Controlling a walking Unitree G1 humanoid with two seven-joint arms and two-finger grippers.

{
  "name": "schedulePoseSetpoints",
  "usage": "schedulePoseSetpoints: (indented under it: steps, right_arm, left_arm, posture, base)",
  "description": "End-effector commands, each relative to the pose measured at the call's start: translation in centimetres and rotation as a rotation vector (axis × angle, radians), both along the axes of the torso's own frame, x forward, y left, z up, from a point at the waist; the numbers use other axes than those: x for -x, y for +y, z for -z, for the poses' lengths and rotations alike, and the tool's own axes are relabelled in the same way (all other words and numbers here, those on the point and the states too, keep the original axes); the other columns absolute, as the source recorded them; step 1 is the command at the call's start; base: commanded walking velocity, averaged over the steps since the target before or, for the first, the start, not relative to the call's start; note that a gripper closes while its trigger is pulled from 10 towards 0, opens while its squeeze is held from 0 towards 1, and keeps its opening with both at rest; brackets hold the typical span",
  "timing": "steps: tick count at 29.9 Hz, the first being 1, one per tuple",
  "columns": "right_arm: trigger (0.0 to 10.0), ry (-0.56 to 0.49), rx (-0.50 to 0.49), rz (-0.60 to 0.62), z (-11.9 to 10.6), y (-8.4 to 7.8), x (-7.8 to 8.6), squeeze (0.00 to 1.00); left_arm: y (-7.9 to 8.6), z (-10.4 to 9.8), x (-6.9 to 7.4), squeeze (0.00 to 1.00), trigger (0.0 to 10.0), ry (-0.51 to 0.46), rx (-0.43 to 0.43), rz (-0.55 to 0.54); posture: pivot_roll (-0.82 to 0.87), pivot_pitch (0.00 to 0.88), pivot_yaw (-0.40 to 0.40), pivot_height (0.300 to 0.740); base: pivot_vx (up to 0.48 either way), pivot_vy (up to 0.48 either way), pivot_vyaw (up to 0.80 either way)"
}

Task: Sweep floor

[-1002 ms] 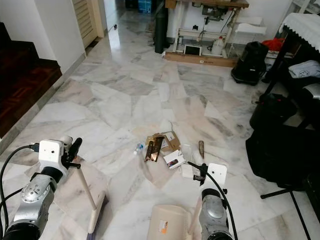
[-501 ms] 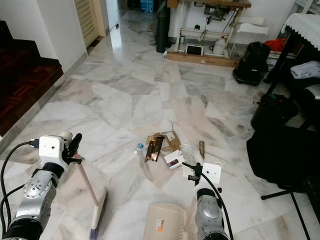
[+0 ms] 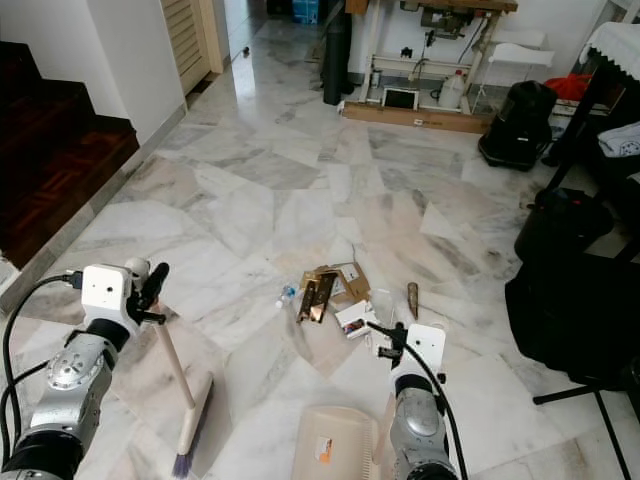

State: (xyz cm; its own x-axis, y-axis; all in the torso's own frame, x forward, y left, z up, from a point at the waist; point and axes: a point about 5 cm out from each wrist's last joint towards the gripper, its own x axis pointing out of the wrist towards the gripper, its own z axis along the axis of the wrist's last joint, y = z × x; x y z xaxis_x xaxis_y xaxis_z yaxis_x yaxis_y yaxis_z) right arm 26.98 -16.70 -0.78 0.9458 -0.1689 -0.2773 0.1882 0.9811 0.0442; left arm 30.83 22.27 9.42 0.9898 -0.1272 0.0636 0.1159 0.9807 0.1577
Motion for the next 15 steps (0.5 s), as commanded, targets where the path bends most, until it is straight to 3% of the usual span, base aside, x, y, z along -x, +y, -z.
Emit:
schedulePoseSetpoints:
  steps: [1, 9, 15]
  right_arm:
    - [10.0, 0.069, -0.055, -0.047, 1.21, 1.81, 0.91, 0.0]
    - [10.0, 0.04, -0.05, -0.054, 0.71, 1.62, 0.43, 0.0]
    - [10.0, 0.044, -0.033, -0.059, 0.47, 1.26, 0.04, 0.0]
  left_arm:
    - [-0.16, -1.02, -0.59, 0.0, 10.0, -0.037, 0.001, 0.012]
    - [0.33, -0.51, -0.06, 0.0, 10.0, -0.044, 0.029, -0.043]
    - [0.37, -0.21, 0.15, 0.0, 10.0, -0.041, 0.033, -0.057]
  posture:
    - [0.11, 0.0, 0.022, 0.74]
    - [0.1, 0.0, -0.009, 0.74]
    - [0.09, 0.0, -0.02, 0.74]
  base:
    - [0.0, 0.0, 0.0]
    - [0.0, 0.0, 0.0]
    - [0.329, 0.0, 0.0]
